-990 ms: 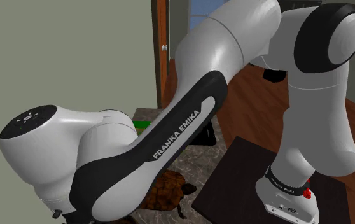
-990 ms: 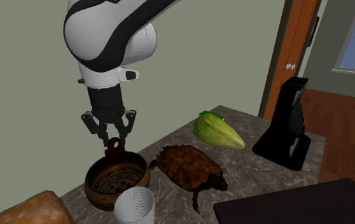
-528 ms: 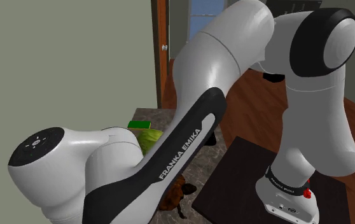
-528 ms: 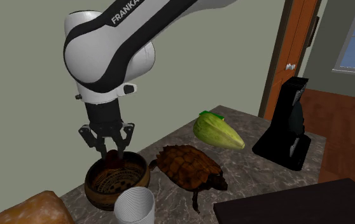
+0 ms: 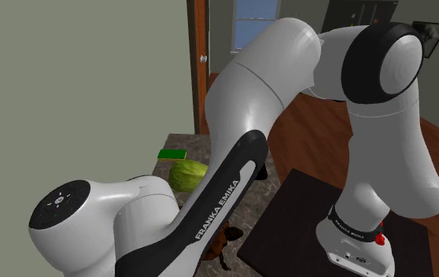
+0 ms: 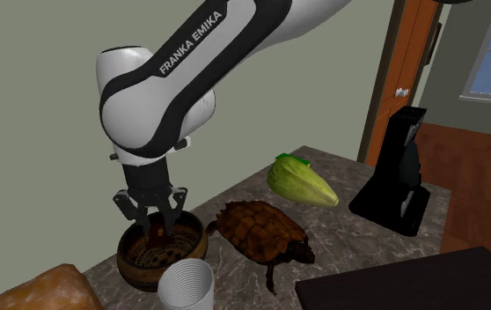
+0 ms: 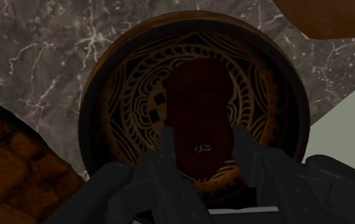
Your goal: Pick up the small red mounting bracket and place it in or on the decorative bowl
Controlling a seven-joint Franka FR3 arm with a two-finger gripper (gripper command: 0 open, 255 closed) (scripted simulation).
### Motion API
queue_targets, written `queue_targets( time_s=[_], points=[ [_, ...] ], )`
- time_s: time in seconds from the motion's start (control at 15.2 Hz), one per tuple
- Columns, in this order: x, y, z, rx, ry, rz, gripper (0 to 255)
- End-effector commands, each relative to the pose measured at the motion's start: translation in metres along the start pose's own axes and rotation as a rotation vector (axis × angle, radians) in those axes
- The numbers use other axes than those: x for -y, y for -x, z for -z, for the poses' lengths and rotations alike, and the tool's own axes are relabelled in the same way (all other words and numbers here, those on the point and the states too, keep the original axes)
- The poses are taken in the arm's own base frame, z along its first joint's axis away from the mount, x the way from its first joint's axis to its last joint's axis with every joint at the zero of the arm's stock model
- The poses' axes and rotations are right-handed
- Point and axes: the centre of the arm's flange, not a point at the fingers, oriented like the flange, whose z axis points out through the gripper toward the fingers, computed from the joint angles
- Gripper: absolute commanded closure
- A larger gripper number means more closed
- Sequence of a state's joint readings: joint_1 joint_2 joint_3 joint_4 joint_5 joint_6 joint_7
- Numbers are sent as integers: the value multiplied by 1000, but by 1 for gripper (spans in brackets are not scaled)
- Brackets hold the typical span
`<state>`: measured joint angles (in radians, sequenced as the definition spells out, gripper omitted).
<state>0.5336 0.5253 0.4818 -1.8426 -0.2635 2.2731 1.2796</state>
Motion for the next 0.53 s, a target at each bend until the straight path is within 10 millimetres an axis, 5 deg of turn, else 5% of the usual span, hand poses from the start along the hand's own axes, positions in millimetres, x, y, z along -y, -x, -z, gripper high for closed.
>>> queue_targets(
  time_s=[0.0, 0.4, 0.46],
  points=[
    [0, 0, -3, 0, -1, 0, 255],
    [0, 0, -3, 0, -1, 0, 255],
    [0, 0, -3, 0, -1, 0, 0]
  ],
)
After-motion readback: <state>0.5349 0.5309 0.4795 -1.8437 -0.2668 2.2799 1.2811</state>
